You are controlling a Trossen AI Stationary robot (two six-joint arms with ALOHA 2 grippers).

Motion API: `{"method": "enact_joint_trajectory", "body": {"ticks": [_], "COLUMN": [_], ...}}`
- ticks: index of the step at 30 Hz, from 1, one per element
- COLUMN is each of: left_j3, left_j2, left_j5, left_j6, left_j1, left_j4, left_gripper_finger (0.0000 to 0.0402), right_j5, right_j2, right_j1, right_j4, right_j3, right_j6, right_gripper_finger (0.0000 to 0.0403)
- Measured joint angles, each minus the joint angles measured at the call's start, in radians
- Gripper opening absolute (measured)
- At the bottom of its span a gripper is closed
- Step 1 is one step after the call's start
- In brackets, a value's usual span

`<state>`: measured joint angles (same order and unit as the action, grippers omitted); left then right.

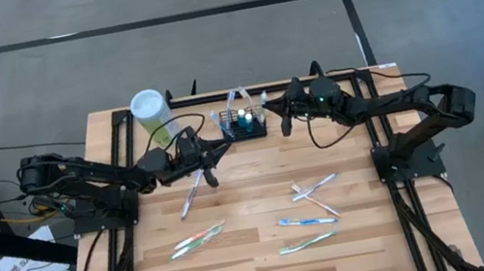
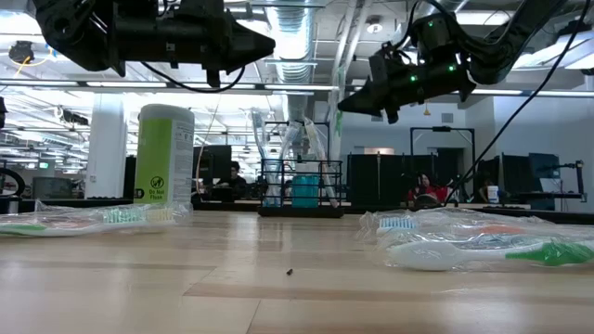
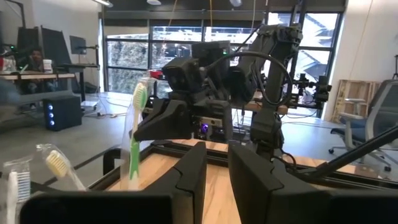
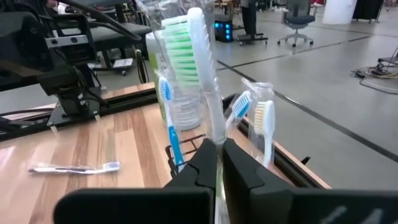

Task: Pick & Place toothbrushing station
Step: Put the green toothbrush into the black wire organizer

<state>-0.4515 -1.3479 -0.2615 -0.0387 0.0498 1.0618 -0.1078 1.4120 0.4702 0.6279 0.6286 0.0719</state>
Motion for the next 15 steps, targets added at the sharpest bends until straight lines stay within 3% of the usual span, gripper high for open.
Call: {"method": "enact_joint_trajectory", "body": {"ticks": [8,15], "left_j3": [0.000,0.000], "left_j2": [0.000,-0.001], "left_j5": [0.002,0.003], "left_j6": [0.000,-0.003], "left_j1": [0.000,-0.006], "left_j4": [0.000,-0.014], "left_gripper_finger": [0.0059,0.0059], "right_j5": [0.000,0.000], "right_j2": [0.044,0.211], "right_j1": [0.001,0.011], "right_j4": [0.020,0.200], "right_j3": [-0.001,0.000], "right_j6": [0.005,0.035], "right_gripper_finger": [0.0000,0.0000]}}
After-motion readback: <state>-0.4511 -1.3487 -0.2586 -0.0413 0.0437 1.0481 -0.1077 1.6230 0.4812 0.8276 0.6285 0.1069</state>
